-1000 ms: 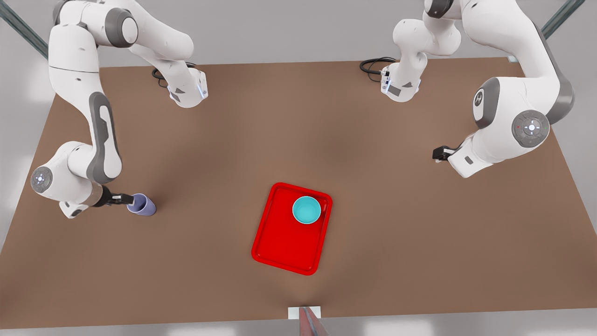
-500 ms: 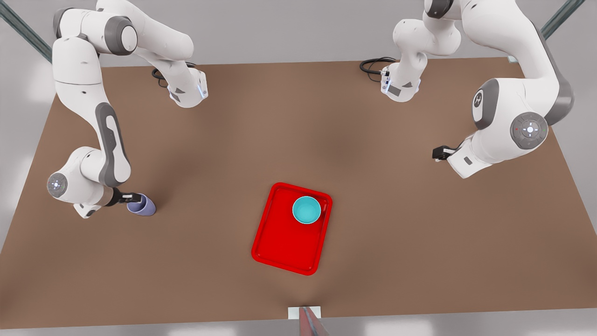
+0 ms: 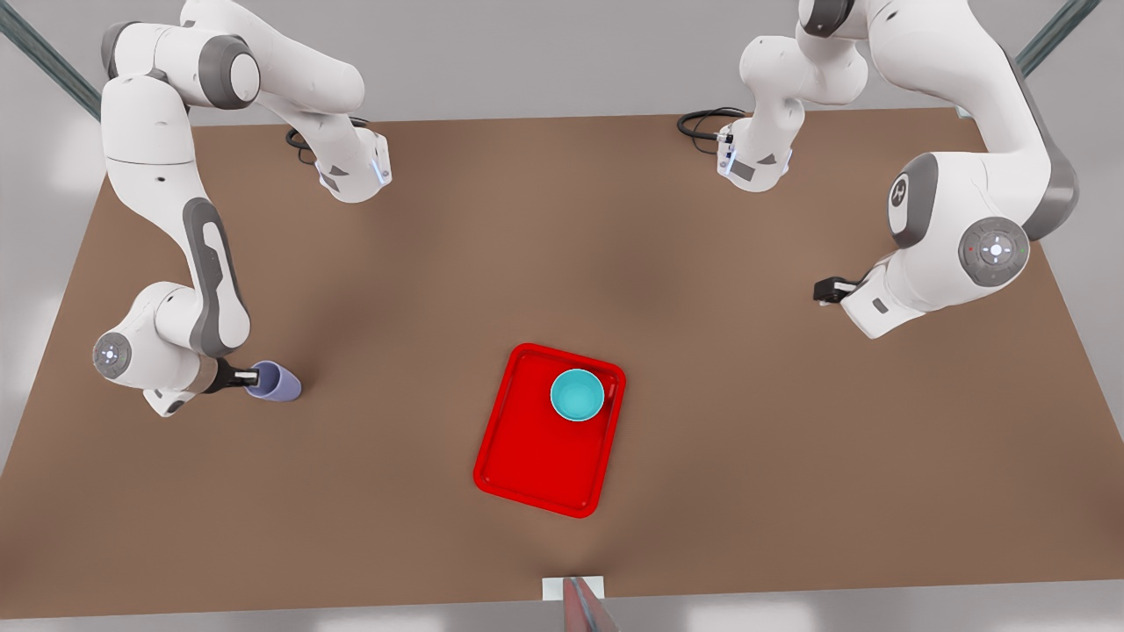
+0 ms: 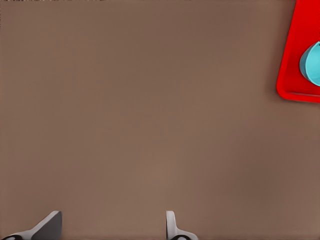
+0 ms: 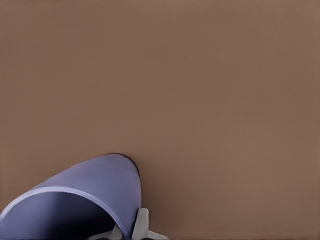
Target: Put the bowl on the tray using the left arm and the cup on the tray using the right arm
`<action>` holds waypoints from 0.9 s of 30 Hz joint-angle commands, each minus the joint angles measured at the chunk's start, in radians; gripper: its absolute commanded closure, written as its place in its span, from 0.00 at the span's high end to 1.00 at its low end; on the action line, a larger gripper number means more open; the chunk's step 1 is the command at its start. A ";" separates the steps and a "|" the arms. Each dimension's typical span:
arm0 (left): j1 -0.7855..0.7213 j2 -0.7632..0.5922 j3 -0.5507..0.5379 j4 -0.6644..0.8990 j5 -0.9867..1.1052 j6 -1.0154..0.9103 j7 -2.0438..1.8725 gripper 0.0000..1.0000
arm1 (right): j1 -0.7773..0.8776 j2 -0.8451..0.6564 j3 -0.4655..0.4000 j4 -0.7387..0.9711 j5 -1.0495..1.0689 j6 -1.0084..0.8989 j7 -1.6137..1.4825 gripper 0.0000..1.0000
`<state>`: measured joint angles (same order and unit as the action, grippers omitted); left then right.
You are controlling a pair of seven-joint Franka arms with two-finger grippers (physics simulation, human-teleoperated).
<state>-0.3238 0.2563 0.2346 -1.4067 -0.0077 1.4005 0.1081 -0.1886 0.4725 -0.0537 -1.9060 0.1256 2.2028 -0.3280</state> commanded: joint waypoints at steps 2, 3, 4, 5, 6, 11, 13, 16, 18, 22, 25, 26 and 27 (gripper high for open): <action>0.000 -0.002 0.000 0.000 0.000 0.000 -0.002 1.00 | 0.002 -0.002 0.003 0.010 -0.001 -0.008 0.003 0.21; 0.000 -0.002 0.000 0.000 0.000 0.000 -0.004 1.00 | 0.006 -0.005 0.003 0.012 -0.003 -0.009 0.004 0.21; 0.000 -0.003 0.000 0.000 0.000 0.000 -0.004 1.00 | 0.009 -0.006 0.003 0.012 -0.001 -0.011 0.007 0.21; 0.000 -0.003 0.000 0.000 0.000 0.000 -0.004 1.00 | 0.011 -0.011 0.011 0.012 -0.001 -0.014 0.007 0.21; 0.000 -0.003 0.002 0.000 0.000 0.000 -0.004 1.00 | 0.014 -0.018 0.015 0.015 -0.001 -0.020 0.009 0.21; 0.000 -0.009 0.008 0.002 0.002 -0.002 -0.002 1.00 | 0.167 -0.037 -0.035 0.044 0.000 -0.057 0.034 0.21; 0.000 -0.009 0.022 0.002 0.002 -0.011 0.001 1.00 | 0.210 -0.028 -0.049 0.107 0.002 -0.117 0.092 0.21; 0.000 -0.011 0.026 0.002 0.002 -0.012 0.002 1.00 | 0.291 0.018 -0.061 0.238 0.000 -0.241 0.254 0.21; 0.000 -0.011 0.026 0.002 0.002 -0.012 0.001 1.00 | 0.327 0.064 -0.054 0.346 0.000 -0.322 0.363 0.21; 0.000 -0.009 0.026 0.002 0.002 -0.012 0.001 1.00 | 0.337 0.136 0.026 0.528 -0.001 -0.413 0.529 0.21; 0.000 -0.008 0.026 0.002 0.002 -0.012 -0.001 1.00 | 0.345 0.229 0.054 0.716 -0.003 -0.505 0.621 0.21; 0.000 -0.009 0.026 0.002 0.002 -0.012 -0.001 1.00 | 0.382 0.264 0.052 0.792 0.000 -0.529 0.664 0.21; 0.000 -0.009 0.026 0.002 0.002 -0.012 -0.002 1.00 | 0.397 0.310 0.054 0.883 0.002 -0.564 0.704 0.21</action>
<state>-0.3238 0.2471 0.2607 -1.4051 -0.0062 1.3882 0.1059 0.2218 0.7926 0.0000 -0.9940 0.1323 1.6253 0.3804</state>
